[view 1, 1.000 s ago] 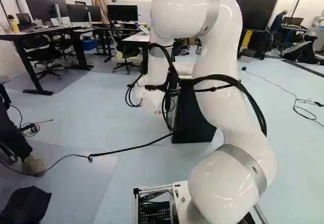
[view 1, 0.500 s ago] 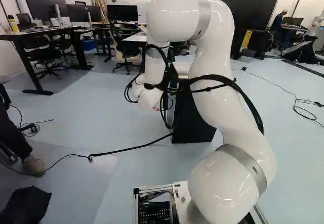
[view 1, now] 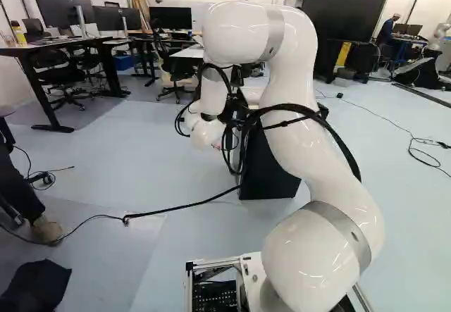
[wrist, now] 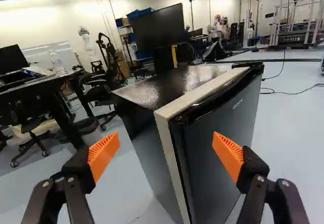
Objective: Open the fridge door
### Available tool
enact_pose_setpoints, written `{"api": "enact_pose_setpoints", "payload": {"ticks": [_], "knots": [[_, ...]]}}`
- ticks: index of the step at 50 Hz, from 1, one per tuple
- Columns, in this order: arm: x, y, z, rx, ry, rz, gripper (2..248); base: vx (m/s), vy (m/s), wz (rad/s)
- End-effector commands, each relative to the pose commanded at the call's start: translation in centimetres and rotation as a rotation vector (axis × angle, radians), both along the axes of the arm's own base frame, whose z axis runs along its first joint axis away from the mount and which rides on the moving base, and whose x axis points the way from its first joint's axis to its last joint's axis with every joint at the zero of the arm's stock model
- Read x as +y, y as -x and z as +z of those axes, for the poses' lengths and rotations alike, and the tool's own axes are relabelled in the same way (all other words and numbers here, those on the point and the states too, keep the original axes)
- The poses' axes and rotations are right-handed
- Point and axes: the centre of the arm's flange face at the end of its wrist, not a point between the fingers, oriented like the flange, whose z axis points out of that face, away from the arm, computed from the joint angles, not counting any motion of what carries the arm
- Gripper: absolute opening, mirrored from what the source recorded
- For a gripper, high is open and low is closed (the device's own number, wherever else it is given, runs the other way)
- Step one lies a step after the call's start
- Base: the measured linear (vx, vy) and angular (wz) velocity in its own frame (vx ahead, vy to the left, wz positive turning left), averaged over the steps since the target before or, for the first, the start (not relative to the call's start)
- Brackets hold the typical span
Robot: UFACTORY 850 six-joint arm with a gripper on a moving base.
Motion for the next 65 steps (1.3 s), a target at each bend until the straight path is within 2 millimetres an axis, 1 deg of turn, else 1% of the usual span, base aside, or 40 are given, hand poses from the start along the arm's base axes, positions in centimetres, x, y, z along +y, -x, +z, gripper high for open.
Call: {"api": "enact_pose_setpoints", "payload": {"ticks": [9, 24, 47, 65], "knots": [[-0.5, -0.7, -0.1, -0.006, -0.002, -0.014, 247, 0.000, 0.000, 0.000], [-2.0, -1.2, -0.1, -0.009, -0.003, -0.044, 247, 0.000, 0.000, 0.000], [-4.1, -1.9, -2.8, 0.027, 0.009, -0.085, 247, 0.000, 0.000, 0.000], [-5.7, -2.2, -3.1, 0.031, 0.010, -0.115, 247, 0.000, 0.000, 0.000]]}}
